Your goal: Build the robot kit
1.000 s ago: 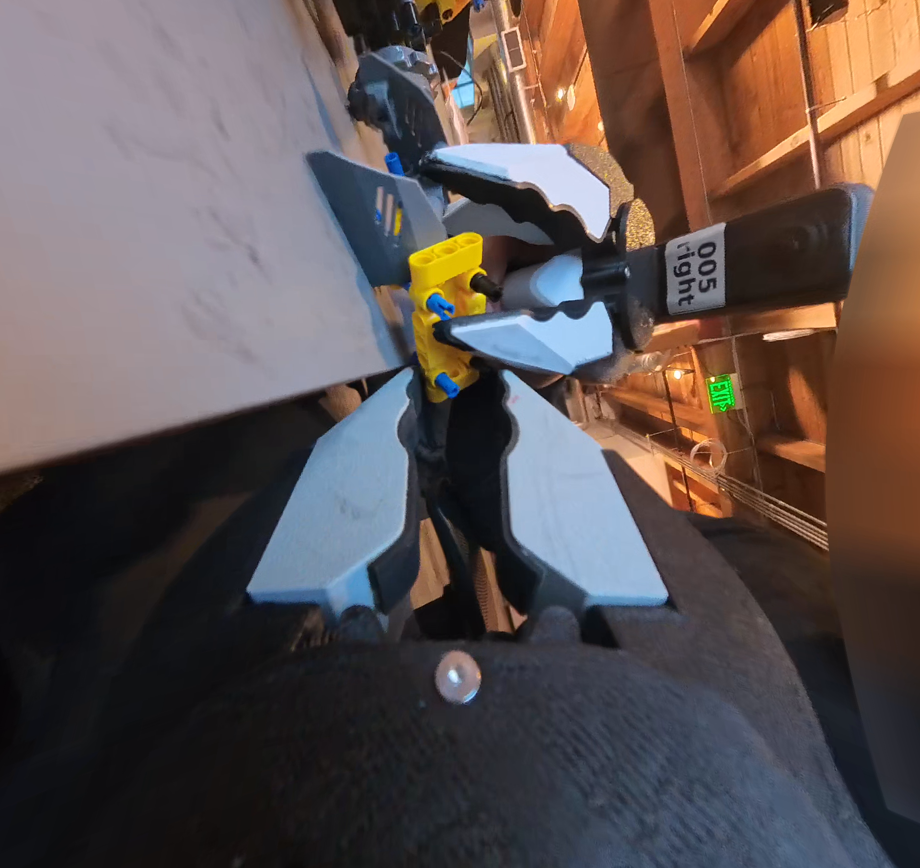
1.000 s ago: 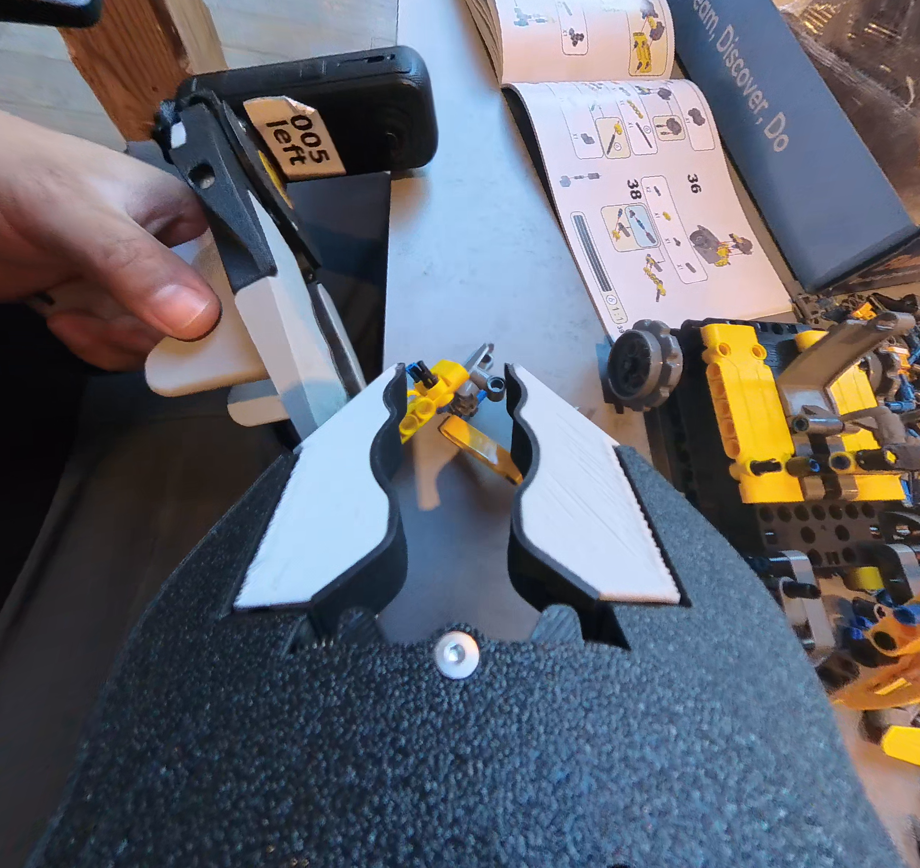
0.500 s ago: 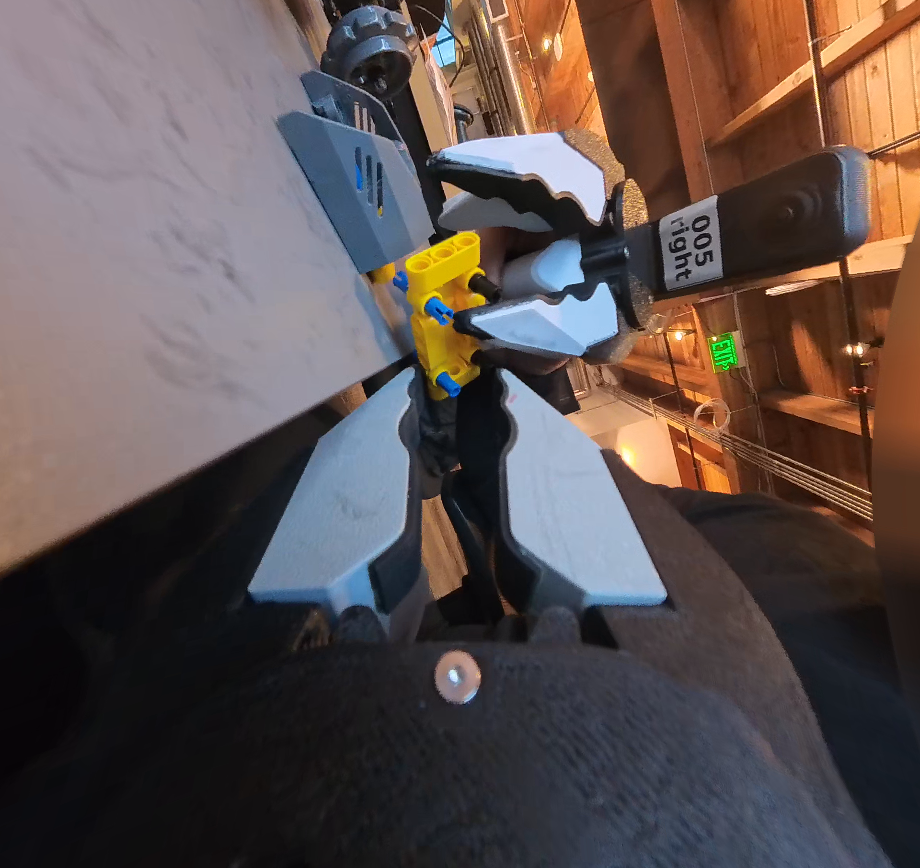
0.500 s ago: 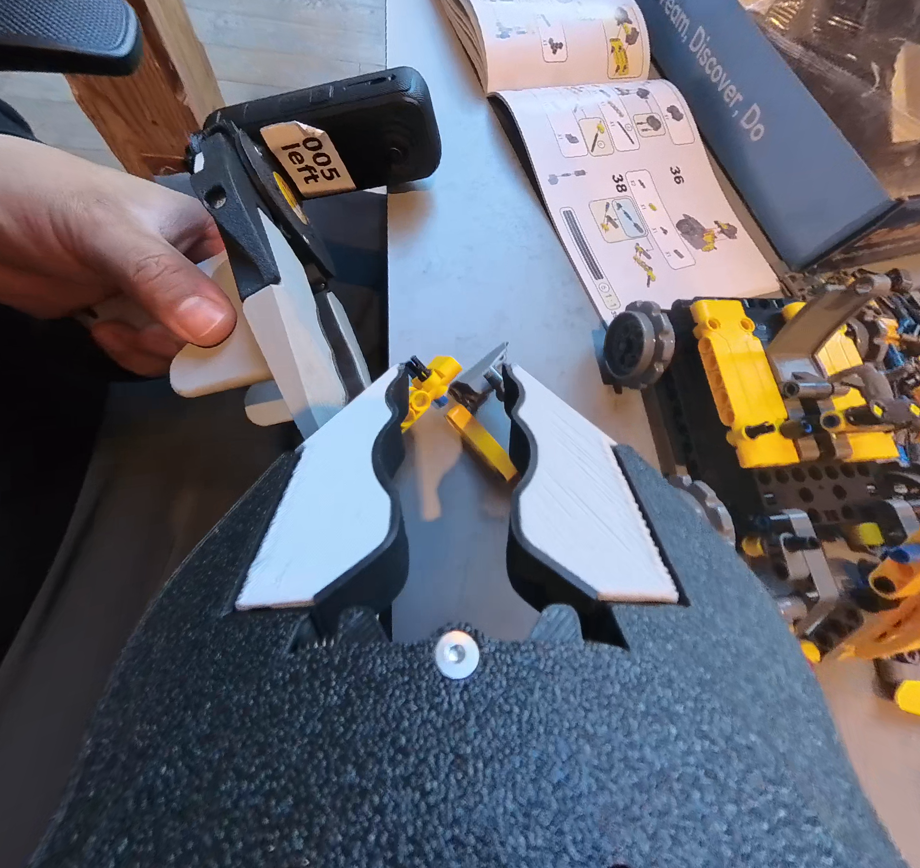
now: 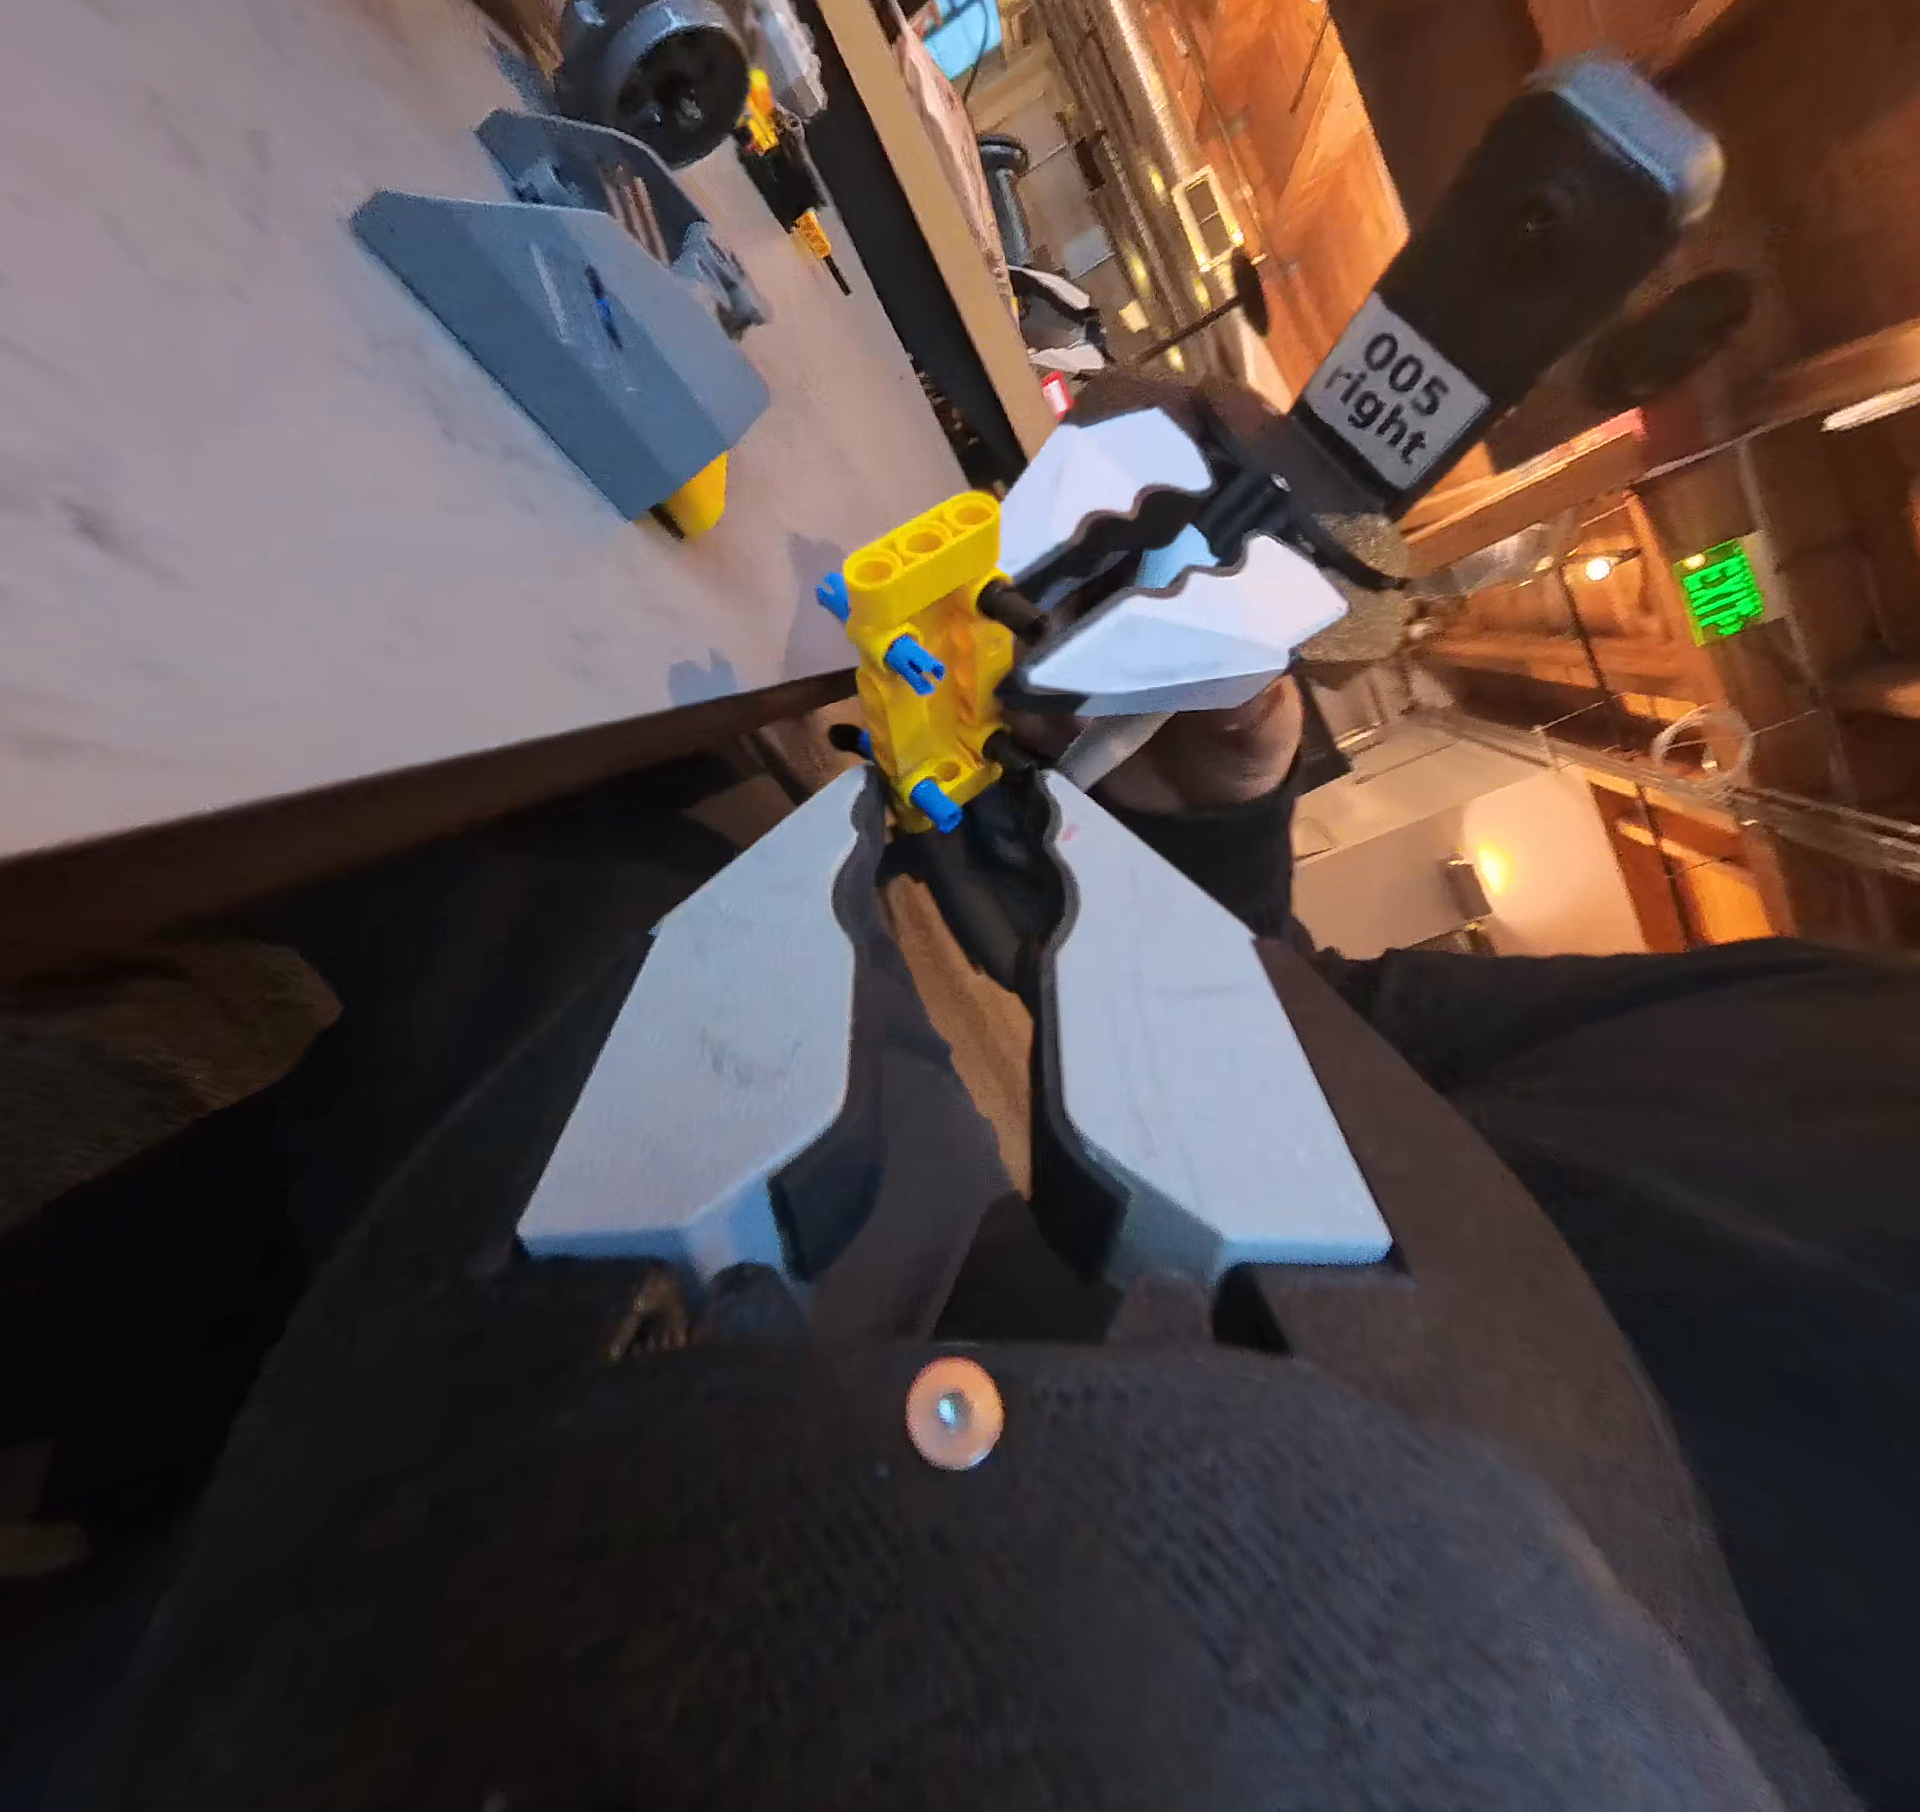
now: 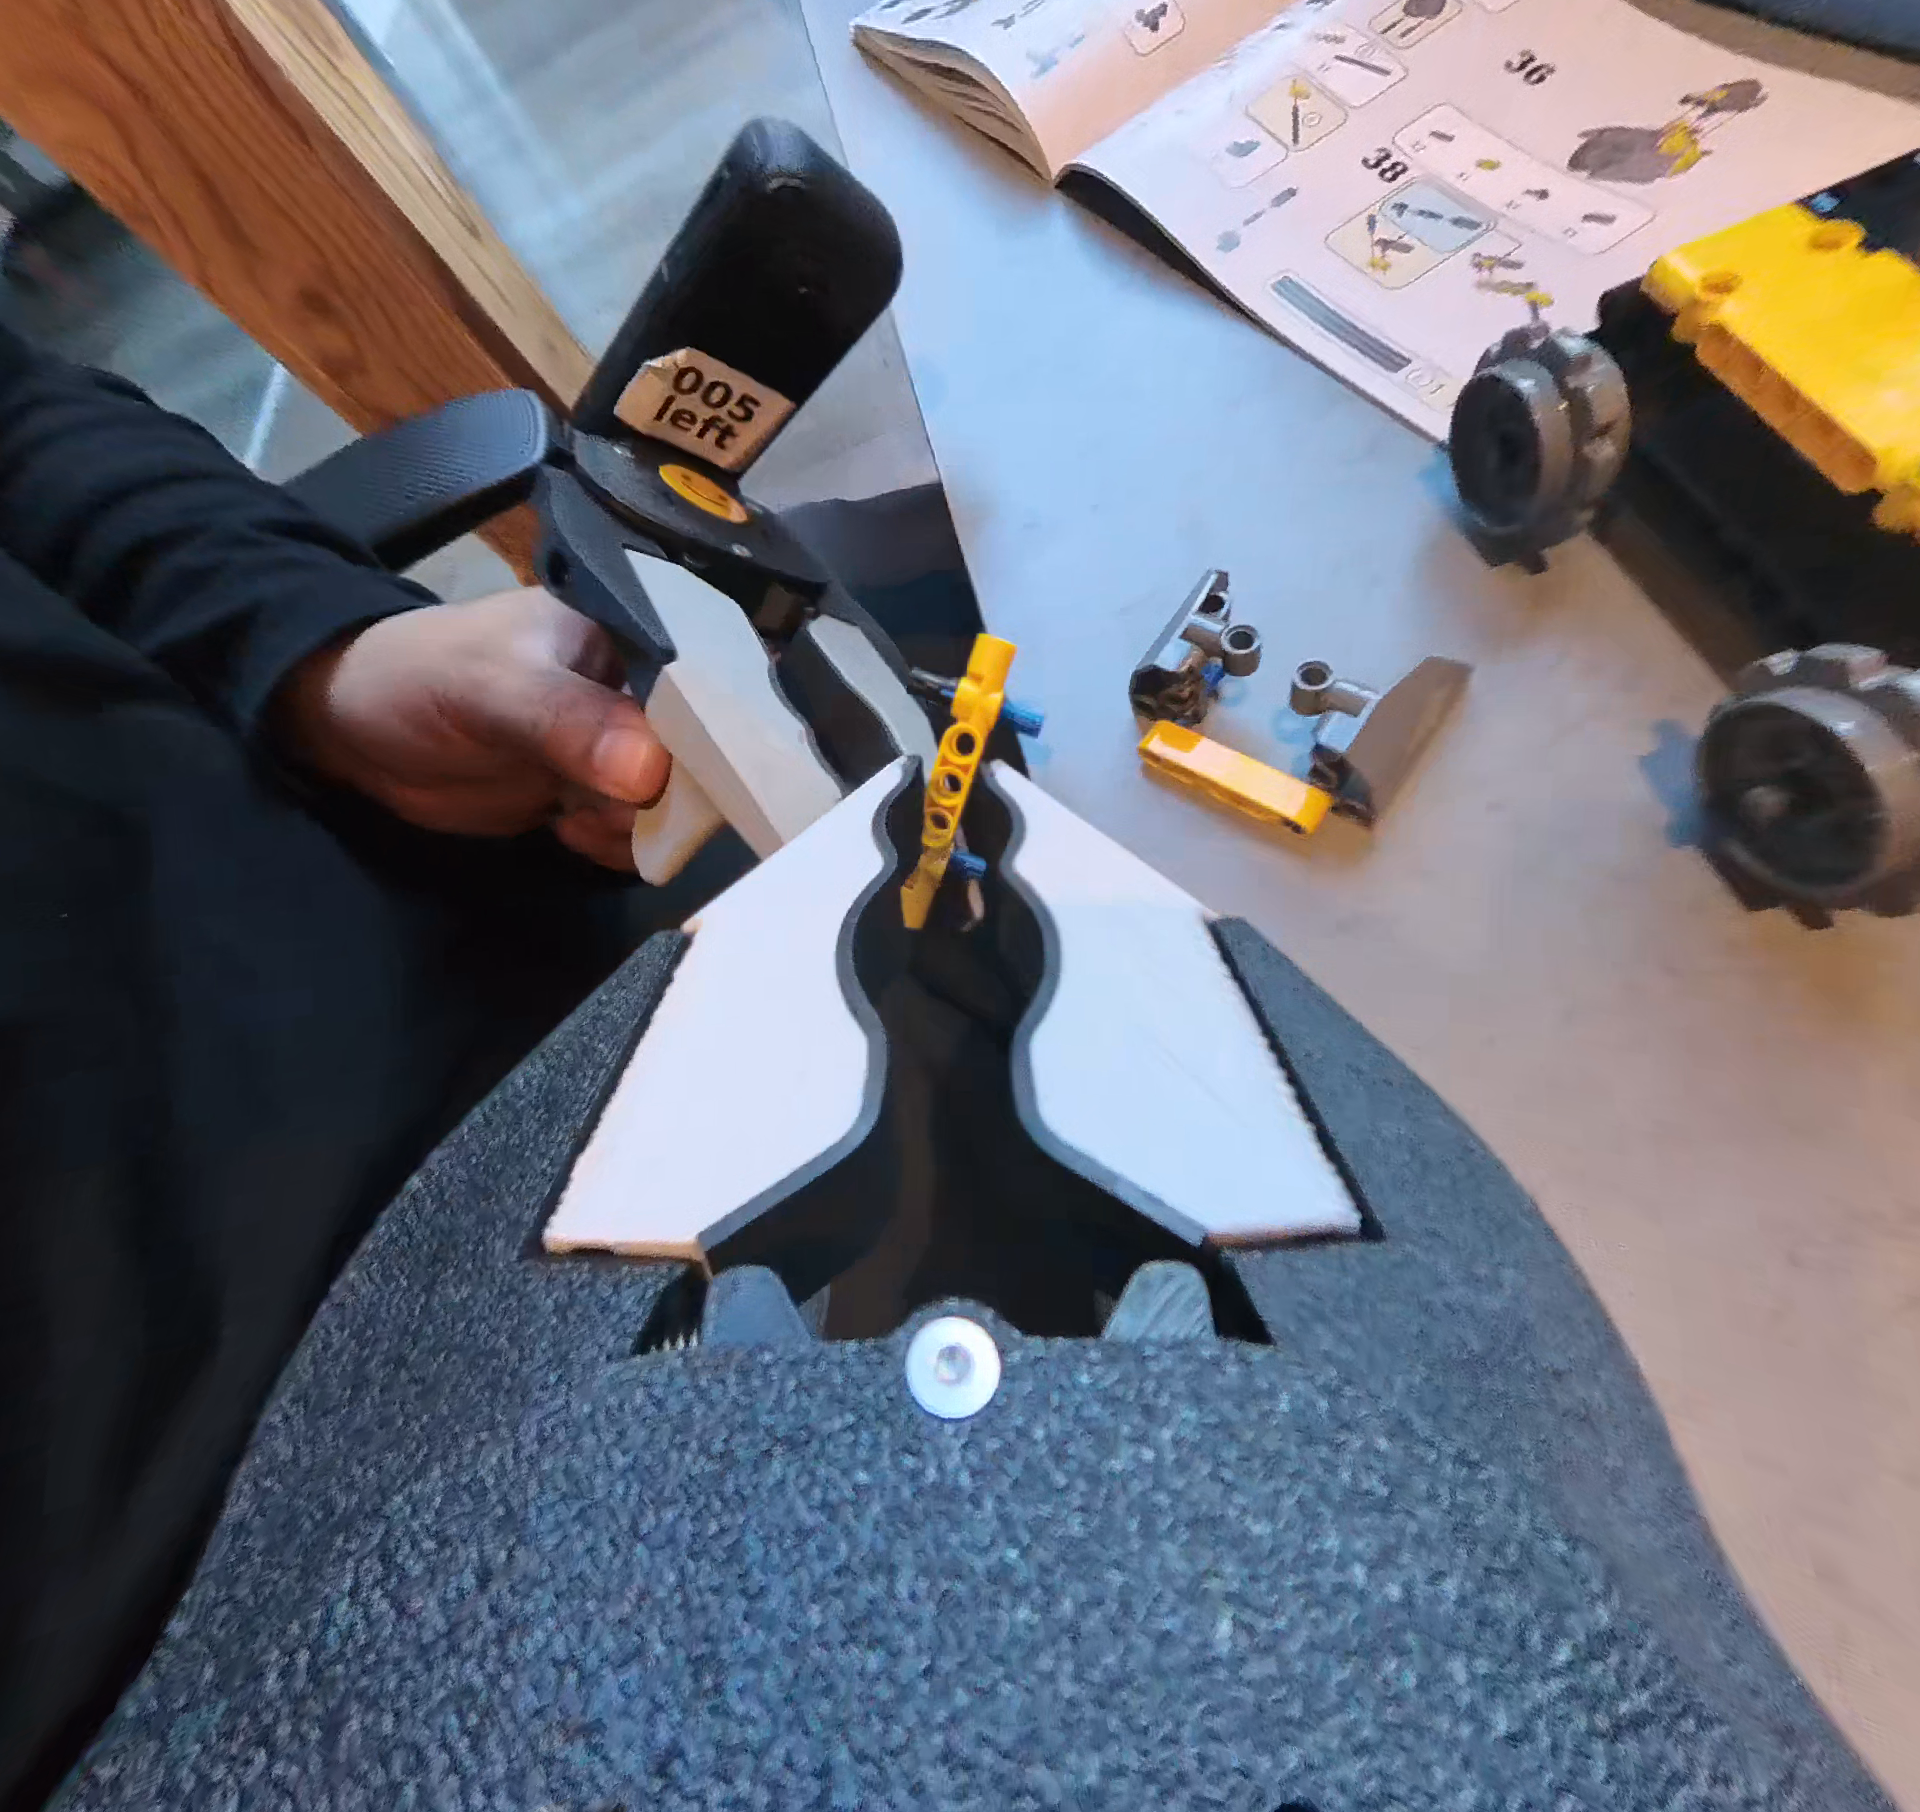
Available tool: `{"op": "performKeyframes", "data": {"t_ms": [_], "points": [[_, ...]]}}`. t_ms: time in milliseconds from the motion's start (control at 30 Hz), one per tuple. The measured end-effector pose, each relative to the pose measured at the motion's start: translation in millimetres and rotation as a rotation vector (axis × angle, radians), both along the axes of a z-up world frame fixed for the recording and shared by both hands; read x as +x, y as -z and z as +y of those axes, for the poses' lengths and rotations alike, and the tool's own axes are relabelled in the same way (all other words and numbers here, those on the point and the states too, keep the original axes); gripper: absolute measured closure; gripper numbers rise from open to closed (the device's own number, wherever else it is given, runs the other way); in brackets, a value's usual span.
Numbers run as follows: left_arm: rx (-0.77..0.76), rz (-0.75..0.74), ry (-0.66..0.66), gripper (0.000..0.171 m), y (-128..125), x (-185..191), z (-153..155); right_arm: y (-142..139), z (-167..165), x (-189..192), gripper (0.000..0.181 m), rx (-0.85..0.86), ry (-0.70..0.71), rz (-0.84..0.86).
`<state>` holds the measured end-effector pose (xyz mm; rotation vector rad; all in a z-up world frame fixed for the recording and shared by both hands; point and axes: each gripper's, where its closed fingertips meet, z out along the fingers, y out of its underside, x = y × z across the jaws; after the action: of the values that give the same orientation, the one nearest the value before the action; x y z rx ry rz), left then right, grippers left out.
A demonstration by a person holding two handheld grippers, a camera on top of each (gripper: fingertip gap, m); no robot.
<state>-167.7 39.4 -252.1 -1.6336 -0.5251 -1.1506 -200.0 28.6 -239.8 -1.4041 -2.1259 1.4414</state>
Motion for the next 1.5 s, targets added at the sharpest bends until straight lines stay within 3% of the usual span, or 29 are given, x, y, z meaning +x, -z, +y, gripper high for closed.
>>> {"op": "performKeyframes", "data": {"t_ms": [133, 367, 500, 633, 700, 833, 933, 1067, 1267, 1500], "points": [[0.0, 0.105, -0.013, 0.146, -2, 0, -1, 1, -6, 3, 0.171, -0.018, -0.01, -0.017], [0.006, 0.251, 0.004, 0.15, -6, 1, -7, -10, 3, 8, 0.174, 0.129, -0.02, 0.054], [-0.074, 0.61, 0.0, 0.131, 0, -18, -15, -24, 29, 17, 0.173, 0.193, 0.023, 0.083], [-0.088, 0.926, -0.072, 0.121, -28, -60, -9, -20, 54, 23, 0.173, 0.261, 0.088, 0.067], [-0.136, 1.006, -0.049, 0.115, -34, -76, 0, -18, 57, 25, 0.173, 0.264, 0.102, 0.064], [-0.164, 1.028, 0.084, 0.118, -28, -77, 15, -9, 60, 27, 0.173, 0.297, 0.106, 0.046], [-0.204, 1.053, 0.164, 0.116, -13, -75, 21, 0, 80, 30, 0.174, 0.395, 0.147, 0.019], [-0.232, 1.051, 0.281, 0.121, 6, -69, 21, 4, 123, 34, 0.174, 0.628, 0.194, -0.01], [-0.152, 1.06, 0.413, 0.129, -1, -73, 16, 18, 137, 34, 0.173, 0.995, 0.033, 0.008], [-0.042, 1.038, 0.616, 0.144, 4, -67, 16, 19, 119, 26, 0.147, 0.983, -0.058, 0.078]]}}
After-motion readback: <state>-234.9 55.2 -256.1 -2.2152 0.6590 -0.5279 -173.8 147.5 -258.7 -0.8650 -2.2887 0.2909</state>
